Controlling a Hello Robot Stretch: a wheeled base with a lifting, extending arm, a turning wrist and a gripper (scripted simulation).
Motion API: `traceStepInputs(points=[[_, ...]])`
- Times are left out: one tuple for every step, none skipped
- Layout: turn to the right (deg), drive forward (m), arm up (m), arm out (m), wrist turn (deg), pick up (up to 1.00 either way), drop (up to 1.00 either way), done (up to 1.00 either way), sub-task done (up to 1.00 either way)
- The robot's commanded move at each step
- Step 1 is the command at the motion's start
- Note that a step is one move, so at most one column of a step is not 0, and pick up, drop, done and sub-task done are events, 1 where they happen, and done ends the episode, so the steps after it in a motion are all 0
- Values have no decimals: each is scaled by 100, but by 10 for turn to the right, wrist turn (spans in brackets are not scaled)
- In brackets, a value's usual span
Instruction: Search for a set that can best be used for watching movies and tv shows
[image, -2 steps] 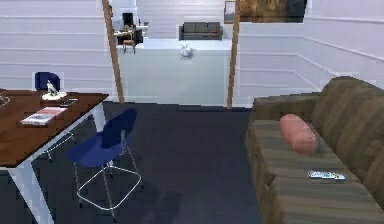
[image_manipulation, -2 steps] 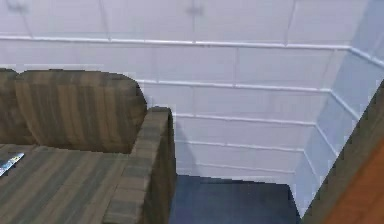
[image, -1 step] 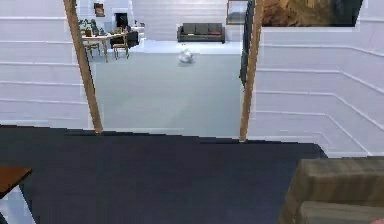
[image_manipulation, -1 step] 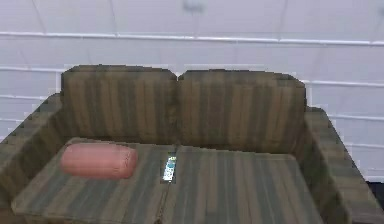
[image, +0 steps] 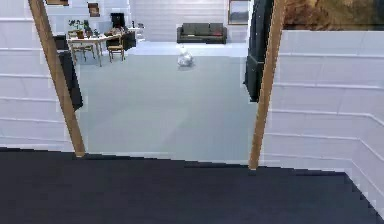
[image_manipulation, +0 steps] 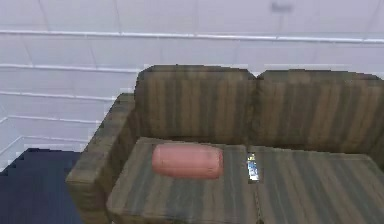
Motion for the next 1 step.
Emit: traceStepInputs(points=[[-240,0,0,0,0,0,0,0,0]])
